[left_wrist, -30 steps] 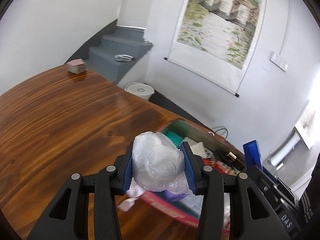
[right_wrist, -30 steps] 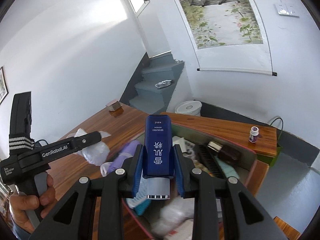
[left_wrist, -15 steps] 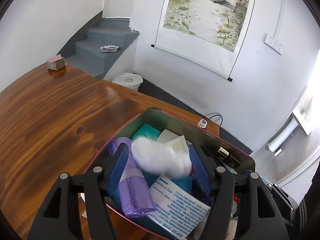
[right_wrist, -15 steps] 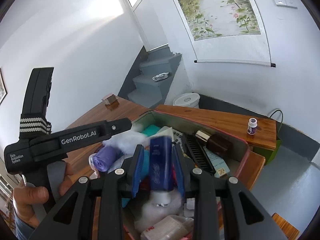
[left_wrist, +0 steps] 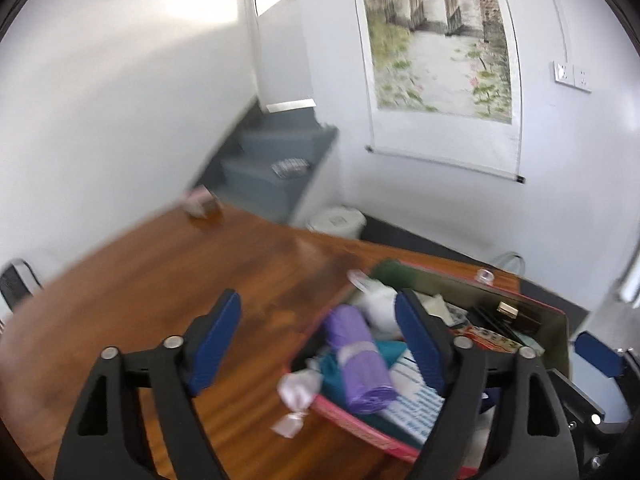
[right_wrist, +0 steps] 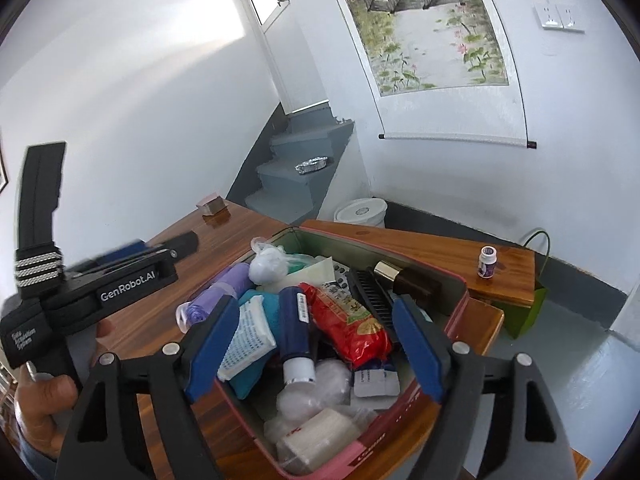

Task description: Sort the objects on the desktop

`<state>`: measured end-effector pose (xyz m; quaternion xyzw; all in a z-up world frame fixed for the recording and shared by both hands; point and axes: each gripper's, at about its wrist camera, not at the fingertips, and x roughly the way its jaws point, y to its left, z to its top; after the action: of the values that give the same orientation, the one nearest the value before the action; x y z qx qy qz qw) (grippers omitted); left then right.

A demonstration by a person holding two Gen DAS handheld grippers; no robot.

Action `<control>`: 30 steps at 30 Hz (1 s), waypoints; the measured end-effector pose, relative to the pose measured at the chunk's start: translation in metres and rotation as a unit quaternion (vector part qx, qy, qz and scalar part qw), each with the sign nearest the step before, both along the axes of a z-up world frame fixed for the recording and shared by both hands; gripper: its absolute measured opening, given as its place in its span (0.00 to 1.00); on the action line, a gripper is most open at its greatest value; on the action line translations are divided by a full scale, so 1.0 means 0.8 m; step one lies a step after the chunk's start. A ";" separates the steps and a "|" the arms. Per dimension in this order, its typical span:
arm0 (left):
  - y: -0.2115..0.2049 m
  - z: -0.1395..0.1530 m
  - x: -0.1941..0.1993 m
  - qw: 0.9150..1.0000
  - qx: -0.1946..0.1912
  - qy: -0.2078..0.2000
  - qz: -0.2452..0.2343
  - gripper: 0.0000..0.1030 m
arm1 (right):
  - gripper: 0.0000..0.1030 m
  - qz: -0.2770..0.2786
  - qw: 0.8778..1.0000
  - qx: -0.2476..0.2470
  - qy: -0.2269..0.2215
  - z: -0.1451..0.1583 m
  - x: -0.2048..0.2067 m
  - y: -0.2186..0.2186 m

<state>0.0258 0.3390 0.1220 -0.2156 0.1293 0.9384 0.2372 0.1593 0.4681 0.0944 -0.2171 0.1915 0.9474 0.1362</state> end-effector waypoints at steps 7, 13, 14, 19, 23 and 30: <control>-0.022 0.030 0.039 0.999 0.019 0.043 -0.014 0.88 | 1.00 -0.022 1.000 0.014 0.010 0.016 0.021 -0.014; -0.031 0.037 0.062 0.998 0.026 0.055 -0.011 0.97 | 1.00 -0.040 0.998 0.047 0.009 0.030 0.040 -0.031; -0.032 0.037 0.065 0.998 0.030 0.050 -0.016 0.98 | 1.00 -0.042 0.998 0.051 0.008 0.031 0.043 -0.033; -0.041 0.042 0.075 0.998 0.047 0.027 -0.037 0.98 | 1.00 -0.055 0.996 0.070 0.002 0.039 0.058 -0.043; -0.044 0.045 0.084 0.998 0.047 0.028 -0.037 0.98 | 1.00 -0.061 0.995 0.076 0.001 0.041 0.067 -0.047; -0.047 0.048 0.094 0.997 0.053 0.021 -0.050 0.98 | 1.00 -0.072 0.994 0.081 -0.001 0.045 0.079 -0.051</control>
<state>0.1013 0.3012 0.1604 -0.1765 0.0949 0.9350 0.2927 0.2222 0.4270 0.1304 -0.1923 0.1292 0.9472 0.2217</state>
